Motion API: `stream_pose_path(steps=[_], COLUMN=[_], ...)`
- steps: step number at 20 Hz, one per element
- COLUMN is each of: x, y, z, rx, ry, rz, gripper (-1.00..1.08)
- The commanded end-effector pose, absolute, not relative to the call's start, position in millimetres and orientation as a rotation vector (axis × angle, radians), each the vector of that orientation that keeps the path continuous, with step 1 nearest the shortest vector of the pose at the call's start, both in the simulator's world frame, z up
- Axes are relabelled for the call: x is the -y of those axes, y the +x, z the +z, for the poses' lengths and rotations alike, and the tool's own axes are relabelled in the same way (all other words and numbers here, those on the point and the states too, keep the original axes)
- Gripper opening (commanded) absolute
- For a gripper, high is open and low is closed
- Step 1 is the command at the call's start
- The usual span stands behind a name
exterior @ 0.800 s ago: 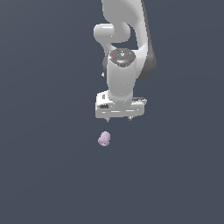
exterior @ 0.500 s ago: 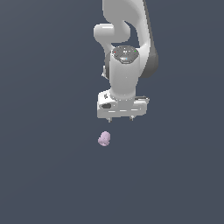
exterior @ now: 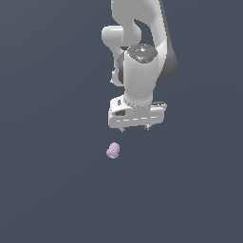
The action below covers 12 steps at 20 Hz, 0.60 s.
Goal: Pick up the object and move it to a goal position.
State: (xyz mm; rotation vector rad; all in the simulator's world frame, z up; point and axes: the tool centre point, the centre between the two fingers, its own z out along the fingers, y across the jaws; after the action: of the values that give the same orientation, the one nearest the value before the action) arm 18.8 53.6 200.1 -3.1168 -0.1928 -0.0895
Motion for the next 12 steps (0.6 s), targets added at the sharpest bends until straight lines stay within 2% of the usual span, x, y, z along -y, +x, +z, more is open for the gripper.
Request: stream_pose_path(steps=[1,12], x=[-48.9,2.1], y=[20.0,30.0], z=[194.5,131.8], rx=[0.157,-0.262], ry=[-3.118,-3.116], rz=[-0.084,-0.032], gripper=[1.0,1.0])
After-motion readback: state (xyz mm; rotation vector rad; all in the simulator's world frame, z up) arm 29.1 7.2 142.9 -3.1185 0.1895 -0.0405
